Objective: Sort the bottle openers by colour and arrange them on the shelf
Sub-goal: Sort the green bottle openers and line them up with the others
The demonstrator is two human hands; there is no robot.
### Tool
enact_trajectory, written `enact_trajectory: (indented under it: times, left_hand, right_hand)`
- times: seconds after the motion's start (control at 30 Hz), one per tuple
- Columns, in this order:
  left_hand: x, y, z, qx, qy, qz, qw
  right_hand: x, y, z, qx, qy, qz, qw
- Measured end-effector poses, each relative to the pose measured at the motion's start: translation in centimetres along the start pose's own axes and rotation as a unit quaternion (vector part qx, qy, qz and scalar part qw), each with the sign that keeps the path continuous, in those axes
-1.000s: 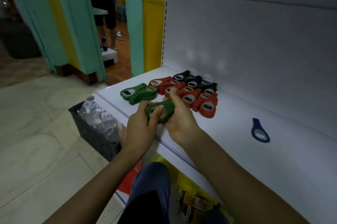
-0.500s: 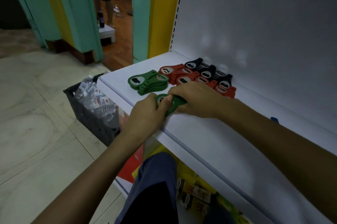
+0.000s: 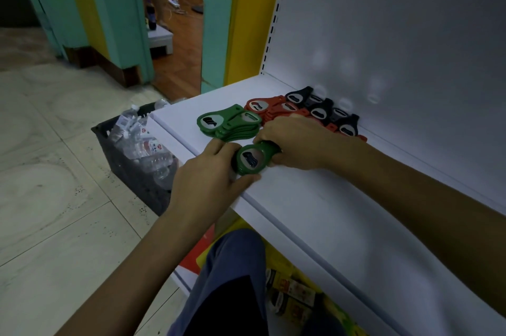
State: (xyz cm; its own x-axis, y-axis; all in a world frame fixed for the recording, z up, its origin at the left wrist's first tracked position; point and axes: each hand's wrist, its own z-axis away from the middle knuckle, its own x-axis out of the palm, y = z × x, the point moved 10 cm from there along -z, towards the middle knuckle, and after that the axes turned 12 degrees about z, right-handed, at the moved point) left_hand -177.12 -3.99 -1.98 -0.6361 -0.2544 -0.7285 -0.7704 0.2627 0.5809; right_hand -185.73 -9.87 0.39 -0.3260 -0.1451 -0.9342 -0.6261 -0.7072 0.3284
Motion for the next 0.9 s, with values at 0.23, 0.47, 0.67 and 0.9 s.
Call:
enact_trajectory:
  times: [0.23, 0.47, 0.67, 0.9]
  left_hand:
    - [-0.6, 0.0, -0.2, -0.001, 0.05, 0.035, 0.998]
    - [-1.9, -0.6, -0.2, -0.028, 0.13, 0.104, 0.986]
    - [-2.5, -0.4, -1.0, -0.006, 0.152, 0.005, 0.988]
    - [-1.8, -0.7, -2.3, 0.027, 0.092, -0.047, 0.994]
  right_hand:
    - [-0.6, 0.5, -0.2, 0.009, 0.033, -0.01, 0.999]
    - [-1.6, 1.4, -0.6, 0.057, 0.112, 0.038, 0.991]
    - [-1.8, 1.9, -1.3, 0.077, 0.124, 0.046, 0.988]
    - [-1.4, 2.3, -2.0, 0.079, 0.104, 0.069, 0.989]
